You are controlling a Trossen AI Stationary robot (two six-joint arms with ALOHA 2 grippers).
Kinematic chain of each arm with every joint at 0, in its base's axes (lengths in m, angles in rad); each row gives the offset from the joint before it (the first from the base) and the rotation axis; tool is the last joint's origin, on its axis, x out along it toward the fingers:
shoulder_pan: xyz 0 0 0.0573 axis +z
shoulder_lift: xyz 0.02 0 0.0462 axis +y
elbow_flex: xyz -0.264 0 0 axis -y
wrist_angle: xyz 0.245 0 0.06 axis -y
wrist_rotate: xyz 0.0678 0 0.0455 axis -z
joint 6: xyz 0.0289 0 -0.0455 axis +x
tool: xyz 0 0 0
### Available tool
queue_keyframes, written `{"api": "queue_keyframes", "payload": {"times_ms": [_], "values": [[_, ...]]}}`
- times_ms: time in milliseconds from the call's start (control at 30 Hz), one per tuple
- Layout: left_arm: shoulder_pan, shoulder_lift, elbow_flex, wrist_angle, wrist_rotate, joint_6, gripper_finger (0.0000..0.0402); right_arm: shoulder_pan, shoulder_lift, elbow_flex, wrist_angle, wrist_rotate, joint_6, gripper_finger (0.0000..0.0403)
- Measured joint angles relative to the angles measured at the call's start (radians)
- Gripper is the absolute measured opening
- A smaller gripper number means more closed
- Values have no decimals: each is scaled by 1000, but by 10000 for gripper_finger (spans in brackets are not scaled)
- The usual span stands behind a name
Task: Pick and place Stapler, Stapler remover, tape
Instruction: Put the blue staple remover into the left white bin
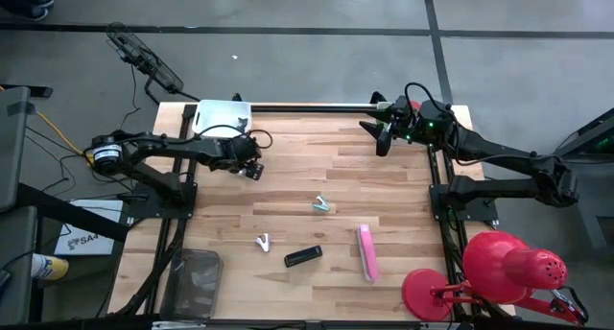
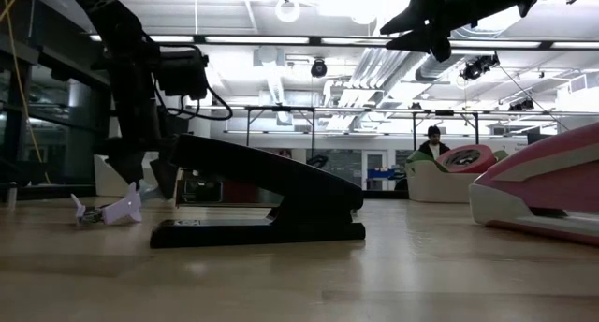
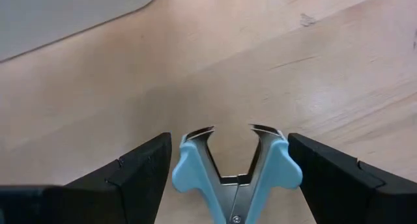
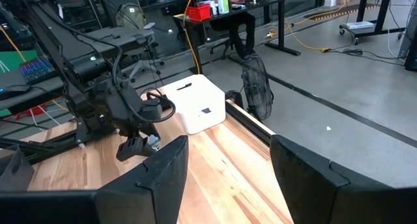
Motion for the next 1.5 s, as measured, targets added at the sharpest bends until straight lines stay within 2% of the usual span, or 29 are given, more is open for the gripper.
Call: {"api": "queue_keyframes", "payload": {"times_ms": [267,400,900,1133,1500], "values": [[0,0,0,-3,24,-3,298,0,0,0,0,0,0,209],[0,0,0,-3,27,-3,281,0,0,0,0,2,0,209],[0,-1,1,-9,50,-3,100,0,0,0,0,6,0,209],[0,-1,9,-22,64,-1,100,0,0,0,0,5,0,209],[0,0,134,-221,110,0,100,0,0,0,0,5,0,209]]}}
